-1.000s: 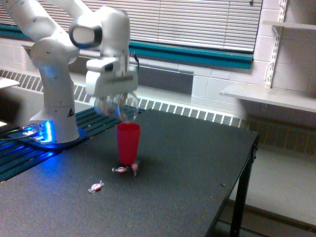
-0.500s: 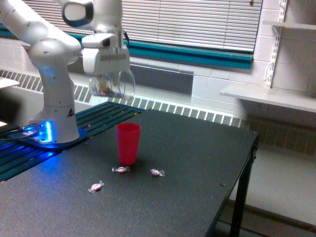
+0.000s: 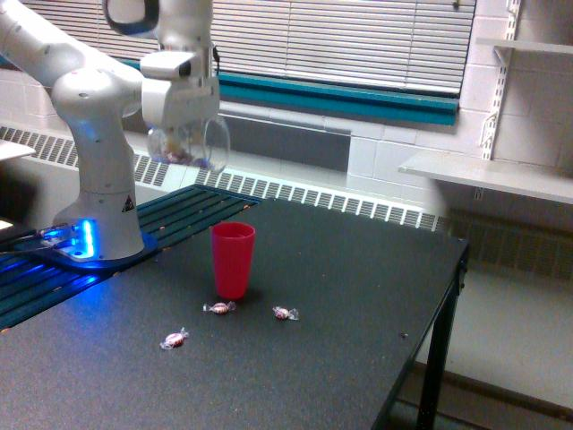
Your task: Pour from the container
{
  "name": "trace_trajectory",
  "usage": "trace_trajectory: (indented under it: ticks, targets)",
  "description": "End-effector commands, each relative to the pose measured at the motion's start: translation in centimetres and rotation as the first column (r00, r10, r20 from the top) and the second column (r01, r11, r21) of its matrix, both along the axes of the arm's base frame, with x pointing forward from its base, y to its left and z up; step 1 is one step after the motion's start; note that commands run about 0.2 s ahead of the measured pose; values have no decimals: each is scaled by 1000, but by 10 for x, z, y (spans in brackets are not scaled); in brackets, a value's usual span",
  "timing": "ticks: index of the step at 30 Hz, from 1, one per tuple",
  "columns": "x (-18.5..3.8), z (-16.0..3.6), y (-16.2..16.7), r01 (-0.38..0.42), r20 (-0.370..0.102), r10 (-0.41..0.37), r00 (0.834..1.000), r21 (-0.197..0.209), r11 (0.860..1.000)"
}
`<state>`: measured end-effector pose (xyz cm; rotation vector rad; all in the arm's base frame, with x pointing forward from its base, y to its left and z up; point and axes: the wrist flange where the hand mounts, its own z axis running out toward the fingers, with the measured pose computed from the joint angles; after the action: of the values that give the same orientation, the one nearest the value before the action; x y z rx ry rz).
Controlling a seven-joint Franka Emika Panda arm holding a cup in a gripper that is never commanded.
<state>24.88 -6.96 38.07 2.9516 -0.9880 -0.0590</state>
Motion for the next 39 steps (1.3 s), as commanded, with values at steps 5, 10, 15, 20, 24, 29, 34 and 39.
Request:
trace_trajectory:
  ticks: [5,10,15,20,24,29,34,39]
  targets:
    - [-27,-27,14,-81,-162,80,984,-3,997]
    - [-26,-26,10,-83,-161,81,984,-10,996]
    - [-23,-27,4,-81,-160,76,984,-25,996]
    - [-17,-28,0,-80,-156,74,985,-28,996]
    - [-10,-30,-3,-88,-159,83,984,-25,996]
    - [-2,-33,-1,-102,-164,98,982,-16,995]
    - [4,-39,4,-120,-179,117,977,-7,993]
    - [9,-38,8,-140,-197,139,971,5,990]
